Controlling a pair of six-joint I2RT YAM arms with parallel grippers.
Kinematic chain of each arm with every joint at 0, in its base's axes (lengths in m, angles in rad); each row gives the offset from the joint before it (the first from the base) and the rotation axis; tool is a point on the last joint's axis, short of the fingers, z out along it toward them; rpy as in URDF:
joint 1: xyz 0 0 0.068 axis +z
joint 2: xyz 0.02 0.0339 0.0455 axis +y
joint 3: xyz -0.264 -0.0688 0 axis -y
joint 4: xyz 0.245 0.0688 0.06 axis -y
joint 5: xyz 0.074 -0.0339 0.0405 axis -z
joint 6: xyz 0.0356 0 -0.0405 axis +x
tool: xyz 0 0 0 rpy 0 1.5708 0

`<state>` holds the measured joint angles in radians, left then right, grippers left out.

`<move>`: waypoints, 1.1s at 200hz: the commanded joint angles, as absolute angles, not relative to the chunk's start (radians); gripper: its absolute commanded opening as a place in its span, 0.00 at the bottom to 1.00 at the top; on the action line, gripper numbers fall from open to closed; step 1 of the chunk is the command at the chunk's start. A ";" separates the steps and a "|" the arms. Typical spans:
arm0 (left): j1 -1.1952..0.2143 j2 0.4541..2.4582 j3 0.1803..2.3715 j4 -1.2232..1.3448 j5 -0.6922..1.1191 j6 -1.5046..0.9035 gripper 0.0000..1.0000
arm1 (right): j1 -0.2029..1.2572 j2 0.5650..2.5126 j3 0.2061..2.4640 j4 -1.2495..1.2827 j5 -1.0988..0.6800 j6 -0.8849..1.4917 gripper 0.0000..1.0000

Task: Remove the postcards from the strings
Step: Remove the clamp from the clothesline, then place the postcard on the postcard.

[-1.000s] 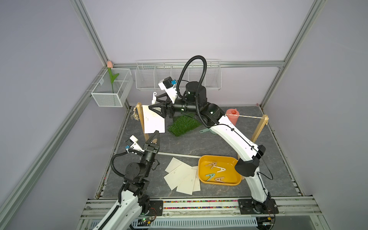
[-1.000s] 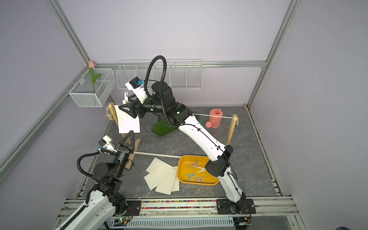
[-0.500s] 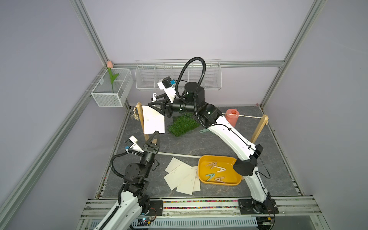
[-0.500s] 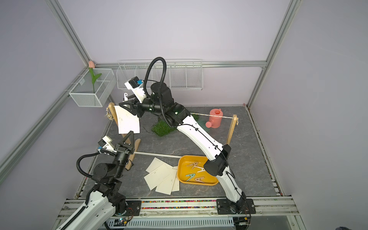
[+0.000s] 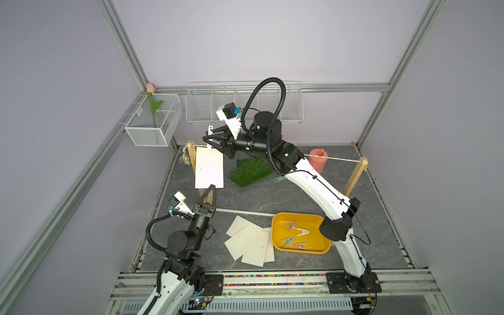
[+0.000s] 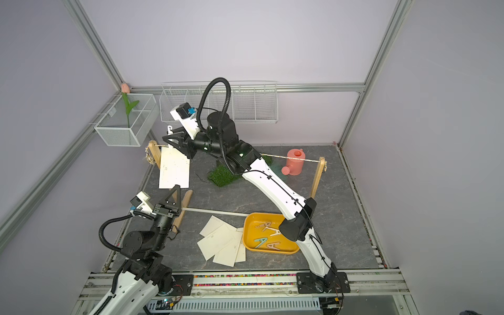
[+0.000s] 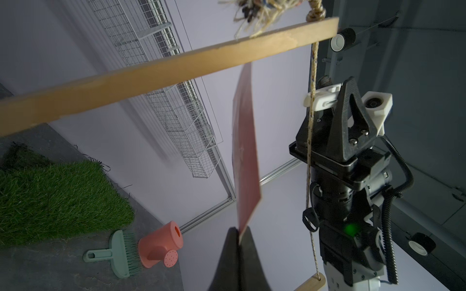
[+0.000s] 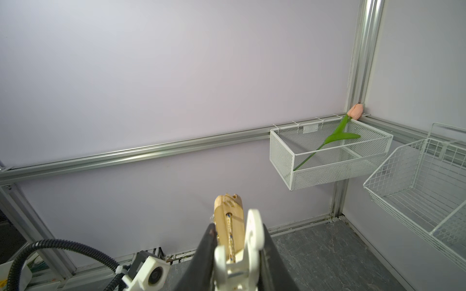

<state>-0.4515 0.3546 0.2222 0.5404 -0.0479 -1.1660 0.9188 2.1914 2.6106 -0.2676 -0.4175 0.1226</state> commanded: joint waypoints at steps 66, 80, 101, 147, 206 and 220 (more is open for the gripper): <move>-0.446 0.200 0.364 0.126 0.187 -0.900 0.00 | 0.878 1.896 2.432 -0.259 -0.325 -0.033 0.24; -0.446 0.204 0.425 0.032 0.234 -0.850 0.00 | 0.877 1.797 2.306 -0.264 -0.315 -0.064 0.24; -0.447 0.233 0.542 -0.147 0.286 -0.762 0.00 | 0.876 1.620 2.043 -0.228 -0.297 -0.079 0.24; -0.446 0.366 0.808 -0.598 0.363 -0.601 0.00 | 0.878 1.211 1.447 -0.125 -0.166 -0.038 0.24; -0.447 0.466 0.870 -1.001 0.403 -0.669 0.00 | 0.878 0.950 1.081 -0.182 -0.039 0.050 0.22; -0.447 0.478 0.839 -1.040 0.408 -0.702 0.00 | 0.878 0.926 1.030 -0.177 -0.016 0.052 0.22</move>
